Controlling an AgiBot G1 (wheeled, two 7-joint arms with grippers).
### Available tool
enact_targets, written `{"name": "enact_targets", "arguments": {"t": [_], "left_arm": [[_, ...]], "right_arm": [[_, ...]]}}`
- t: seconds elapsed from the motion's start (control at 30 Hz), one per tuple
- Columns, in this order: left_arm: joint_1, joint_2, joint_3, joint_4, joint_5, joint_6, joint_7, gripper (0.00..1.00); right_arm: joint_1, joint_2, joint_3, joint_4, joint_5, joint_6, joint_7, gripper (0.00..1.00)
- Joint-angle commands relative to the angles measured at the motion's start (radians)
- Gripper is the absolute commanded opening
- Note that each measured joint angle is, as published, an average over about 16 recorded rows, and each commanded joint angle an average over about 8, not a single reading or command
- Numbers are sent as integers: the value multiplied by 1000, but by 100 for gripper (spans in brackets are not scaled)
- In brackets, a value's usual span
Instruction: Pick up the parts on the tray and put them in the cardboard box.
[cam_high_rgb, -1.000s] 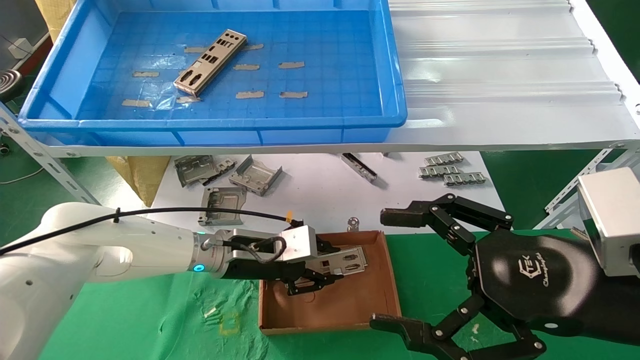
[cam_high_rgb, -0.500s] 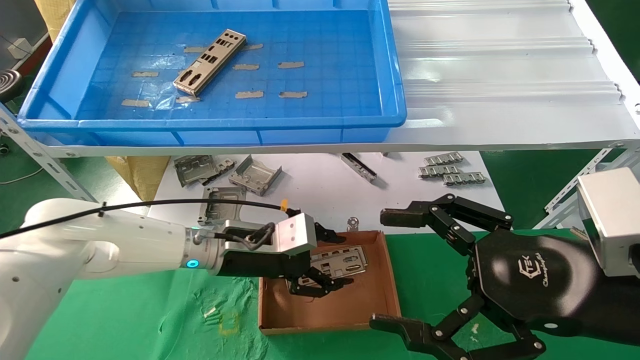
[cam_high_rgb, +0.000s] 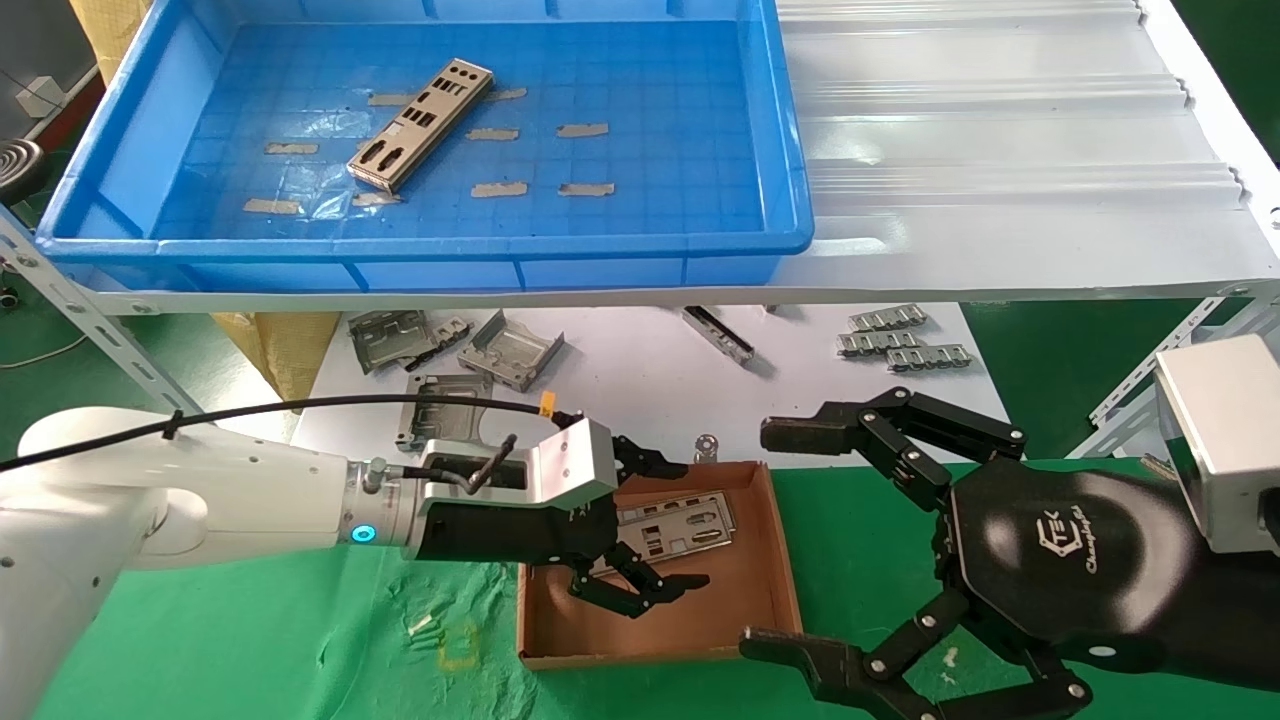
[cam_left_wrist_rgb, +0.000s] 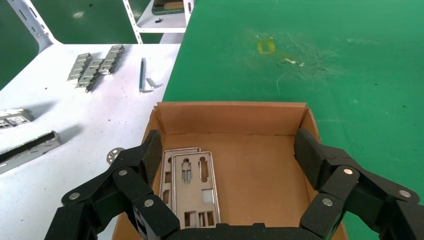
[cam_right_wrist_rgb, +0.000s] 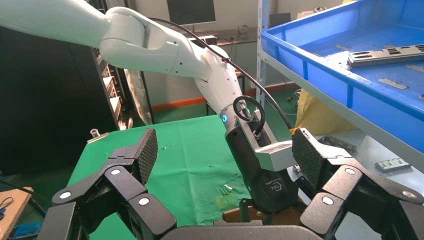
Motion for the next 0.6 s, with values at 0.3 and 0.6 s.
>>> {"name": "enact_targets", "arguments": {"t": [0.3, 0.6], "left_arm": [[48, -71, -52, -119, -34, 6, -69, 100], [119, -178, -130, -292, -87, 23, -173, 100]], "right_arm": [[0, 0, 0, 0, 0, 0, 0, 100], [0, 0, 0, 0, 0, 0, 0, 100]]}}
